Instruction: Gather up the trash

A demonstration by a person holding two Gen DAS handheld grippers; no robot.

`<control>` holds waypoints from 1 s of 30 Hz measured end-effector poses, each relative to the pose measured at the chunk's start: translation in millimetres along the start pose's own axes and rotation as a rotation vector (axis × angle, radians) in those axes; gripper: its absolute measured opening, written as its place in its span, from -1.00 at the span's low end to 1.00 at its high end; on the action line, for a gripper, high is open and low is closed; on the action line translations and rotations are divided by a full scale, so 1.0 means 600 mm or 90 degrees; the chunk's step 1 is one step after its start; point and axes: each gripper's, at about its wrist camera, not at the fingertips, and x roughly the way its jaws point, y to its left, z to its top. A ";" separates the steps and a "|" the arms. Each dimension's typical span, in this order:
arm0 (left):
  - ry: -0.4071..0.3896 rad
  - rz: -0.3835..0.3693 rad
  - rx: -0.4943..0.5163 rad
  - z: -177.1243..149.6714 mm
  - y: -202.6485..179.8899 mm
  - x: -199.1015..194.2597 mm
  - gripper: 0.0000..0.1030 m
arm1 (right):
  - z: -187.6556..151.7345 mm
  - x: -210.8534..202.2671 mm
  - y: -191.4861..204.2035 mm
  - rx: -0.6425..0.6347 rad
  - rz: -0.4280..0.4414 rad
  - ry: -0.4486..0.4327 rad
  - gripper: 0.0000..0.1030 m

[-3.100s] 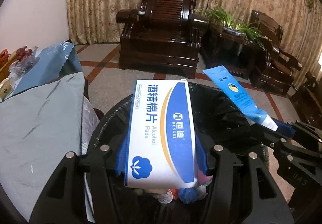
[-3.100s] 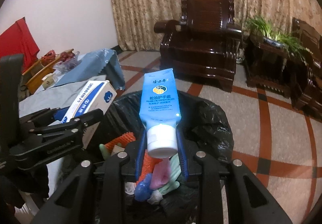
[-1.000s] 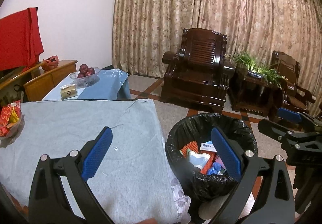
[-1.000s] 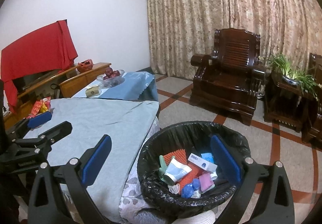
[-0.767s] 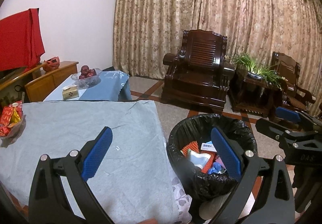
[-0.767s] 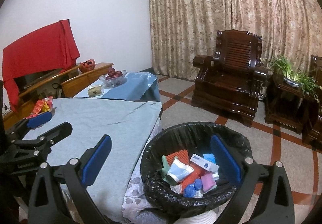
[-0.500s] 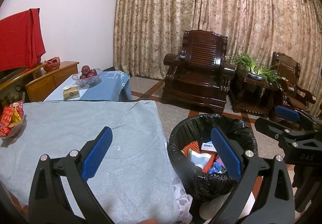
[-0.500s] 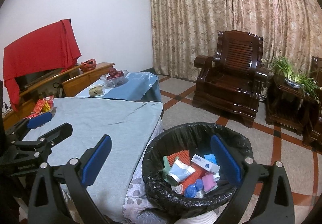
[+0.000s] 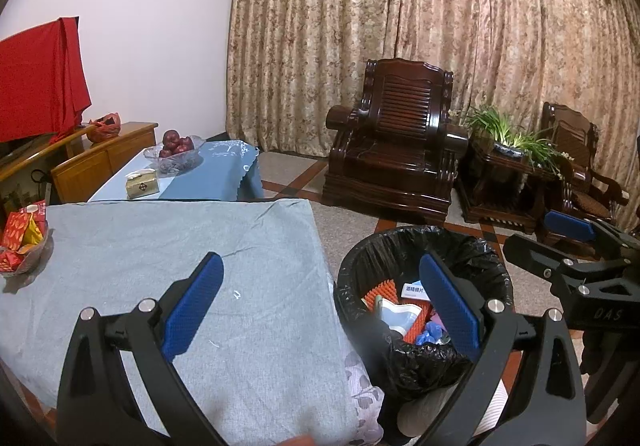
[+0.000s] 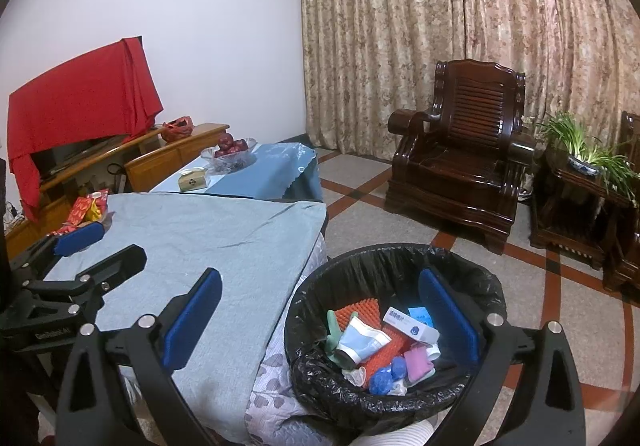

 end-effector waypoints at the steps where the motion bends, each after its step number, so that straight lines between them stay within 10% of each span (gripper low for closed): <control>1: 0.000 0.000 0.000 0.000 0.000 0.000 0.86 | 0.000 0.000 0.000 0.000 0.000 0.000 0.88; 30: 0.005 0.003 0.002 -0.005 0.014 -0.011 0.86 | -0.006 0.004 0.004 0.002 0.003 0.003 0.88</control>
